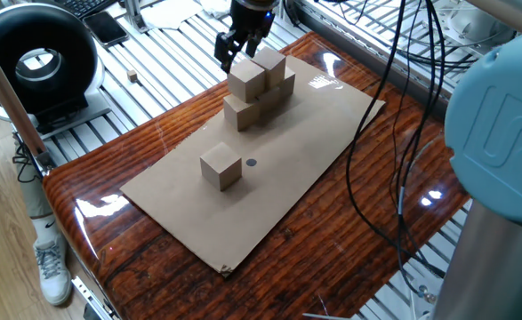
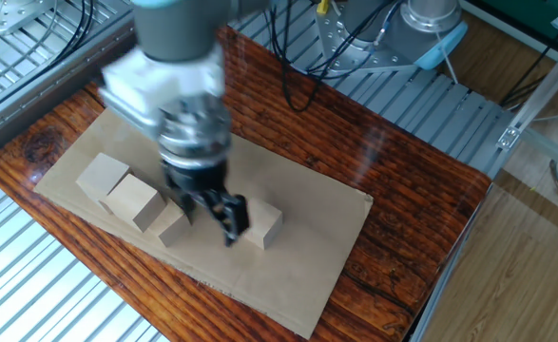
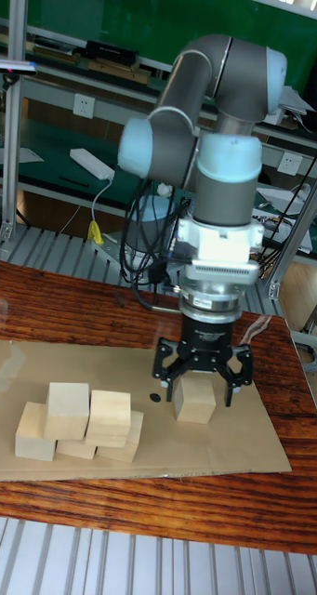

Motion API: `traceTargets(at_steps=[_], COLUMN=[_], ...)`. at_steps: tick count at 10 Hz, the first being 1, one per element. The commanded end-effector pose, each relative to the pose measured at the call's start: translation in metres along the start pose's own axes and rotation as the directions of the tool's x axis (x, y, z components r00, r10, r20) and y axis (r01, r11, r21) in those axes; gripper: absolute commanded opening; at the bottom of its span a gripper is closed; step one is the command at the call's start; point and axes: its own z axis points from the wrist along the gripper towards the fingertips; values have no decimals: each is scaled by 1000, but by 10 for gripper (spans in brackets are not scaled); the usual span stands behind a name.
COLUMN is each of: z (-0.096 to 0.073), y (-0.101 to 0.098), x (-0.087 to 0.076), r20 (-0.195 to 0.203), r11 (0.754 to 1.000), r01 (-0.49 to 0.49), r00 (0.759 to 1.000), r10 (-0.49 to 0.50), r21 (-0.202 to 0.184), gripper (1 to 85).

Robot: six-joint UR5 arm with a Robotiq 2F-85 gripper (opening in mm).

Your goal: Stack the blocks into a pyramid shape

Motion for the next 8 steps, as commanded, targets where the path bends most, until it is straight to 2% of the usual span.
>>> traceTargets(at_steps=[1, 3, 4, 6, 7, 8], z=[26, 35, 35, 34, 33, 32], y=[13, -5, -11, 0, 7, 7], x=[30, 55, 59, 69, 80, 87], r20=[-35, -115, -132, -169, -214, -241], r11=[999, 999, 998, 999, 998, 998], r01=[-42, -23, -8, -35, -60, -60], r00=[998, 993, 991, 985, 975, 969], r10=[42, 28, 17, 40, 61, 61], r21=[6, 46, 67, 31, 10, 11], gripper=[850, 850, 850, 850, 850, 847])
